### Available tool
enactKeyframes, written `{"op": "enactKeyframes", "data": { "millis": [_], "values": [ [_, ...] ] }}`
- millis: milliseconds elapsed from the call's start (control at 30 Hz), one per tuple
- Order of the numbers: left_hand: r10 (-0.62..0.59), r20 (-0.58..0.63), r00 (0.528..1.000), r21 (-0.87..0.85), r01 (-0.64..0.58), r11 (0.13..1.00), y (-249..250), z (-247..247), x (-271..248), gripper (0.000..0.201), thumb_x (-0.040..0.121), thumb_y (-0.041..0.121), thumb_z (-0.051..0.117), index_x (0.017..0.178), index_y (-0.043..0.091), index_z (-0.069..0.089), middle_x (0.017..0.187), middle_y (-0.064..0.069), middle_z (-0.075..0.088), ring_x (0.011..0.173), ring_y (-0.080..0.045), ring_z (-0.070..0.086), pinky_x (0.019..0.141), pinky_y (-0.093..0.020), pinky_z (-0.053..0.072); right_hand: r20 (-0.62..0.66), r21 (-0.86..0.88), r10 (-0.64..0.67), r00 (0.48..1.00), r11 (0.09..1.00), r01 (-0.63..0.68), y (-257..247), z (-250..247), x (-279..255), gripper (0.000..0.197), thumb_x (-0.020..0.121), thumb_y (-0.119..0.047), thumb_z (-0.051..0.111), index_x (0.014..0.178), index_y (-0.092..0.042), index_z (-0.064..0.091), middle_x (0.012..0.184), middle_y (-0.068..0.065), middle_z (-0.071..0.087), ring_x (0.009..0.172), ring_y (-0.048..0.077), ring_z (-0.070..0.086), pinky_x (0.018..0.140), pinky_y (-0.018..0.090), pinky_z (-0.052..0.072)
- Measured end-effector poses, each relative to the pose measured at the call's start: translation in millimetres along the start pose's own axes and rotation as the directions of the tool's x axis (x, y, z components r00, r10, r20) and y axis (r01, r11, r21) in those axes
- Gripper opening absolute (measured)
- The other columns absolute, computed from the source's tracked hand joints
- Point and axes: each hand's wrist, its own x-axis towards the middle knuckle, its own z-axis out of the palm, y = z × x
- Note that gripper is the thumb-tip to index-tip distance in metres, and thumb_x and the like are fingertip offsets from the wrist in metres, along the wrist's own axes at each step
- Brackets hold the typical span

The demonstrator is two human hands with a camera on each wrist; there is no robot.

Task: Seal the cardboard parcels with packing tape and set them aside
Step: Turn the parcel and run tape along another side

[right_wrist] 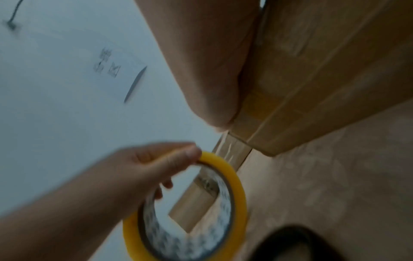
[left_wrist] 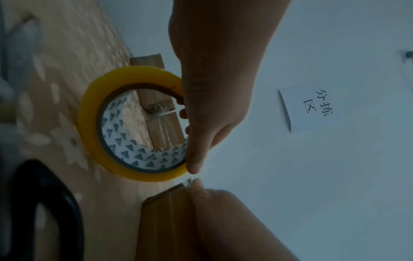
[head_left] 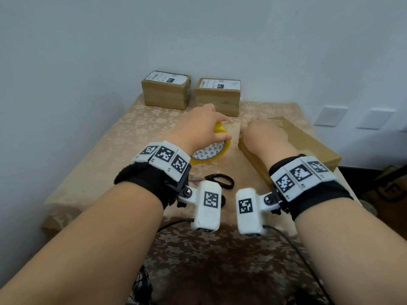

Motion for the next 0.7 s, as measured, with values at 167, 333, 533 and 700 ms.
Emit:
{"op": "enactKeyframes", "data": {
  "millis": [167, 333, 533, 700],
  "values": [
    [0.018, -0.020, 1.000, -0.102, -0.020, 0.995, -6.4, 6.1, -5.0, 0.058, 0.086, 0.047, 0.062, 0.137, 0.025, 0.045, 0.127, -0.002, 0.048, 0.116, -0.023, 0.050, 0.095, -0.039, 0.043, -0.054, -0.066, 0.025, 0.998, 0.997, -0.028, -6.6, 17.5, 7.5, 0.056, 0.105, -0.029, 0.017, 0.150, 0.003, 0.011, 0.156, 0.021, 0.018, 0.143, 0.033, 0.020, 0.115, 0.042, 0.019],
    [-0.010, 0.007, 1.000, -0.255, 0.012, 0.967, -17.6, 9.5, -9.0, 0.057, 0.093, 0.043, 0.054, 0.144, 0.028, 0.034, 0.123, -0.007, 0.045, 0.116, -0.024, 0.047, 0.097, -0.033, 0.037, -0.058, -0.108, -0.025, 0.998, 0.994, 0.018, -5.3, 21.6, 17.2, 0.053, 0.102, -0.016, 0.019, 0.150, 0.004, 0.009, 0.155, 0.024, 0.017, 0.143, 0.036, 0.018, 0.118, 0.042, 0.017],
    [0.041, -0.077, 0.996, -0.278, -0.061, 0.959, -16.7, 3.8, -7.6, 0.047, 0.094, 0.038, 0.054, 0.139, 0.031, 0.044, 0.102, -0.001, 0.042, 0.101, -0.018, 0.046, 0.090, -0.030, 0.038, -0.039, -0.100, -0.119, 0.992, 0.988, 0.114, 4.5, 23.7, 28.2, 0.055, 0.102, -0.020, 0.022, 0.152, -0.001, 0.008, 0.158, 0.018, 0.013, 0.146, 0.031, 0.012, 0.120, 0.042, 0.014],
    [0.076, 0.002, 0.997, -0.193, -0.074, 0.978, -12.7, 7.4, -5.1, 0.051, 0.094, 0.039, 0.052, 0.143, 0.033, 0.038, 0.107, -0.004, 0.042, 0.105, -0.021, 0.042, 0.091, -0.031, 0.035, -0.054, -0.041, -0.093, 0.994, 0.995, 0.091, -0.8, 21.4, 24.5, 0.056, 0.101, -0.014, 0.023, 0.151, 0.001, 0.002, 0.159, 0.020, 0.006, 0.147, 0.031, 0.007, 0.120, 0.040, 0.010]
  ]
}}
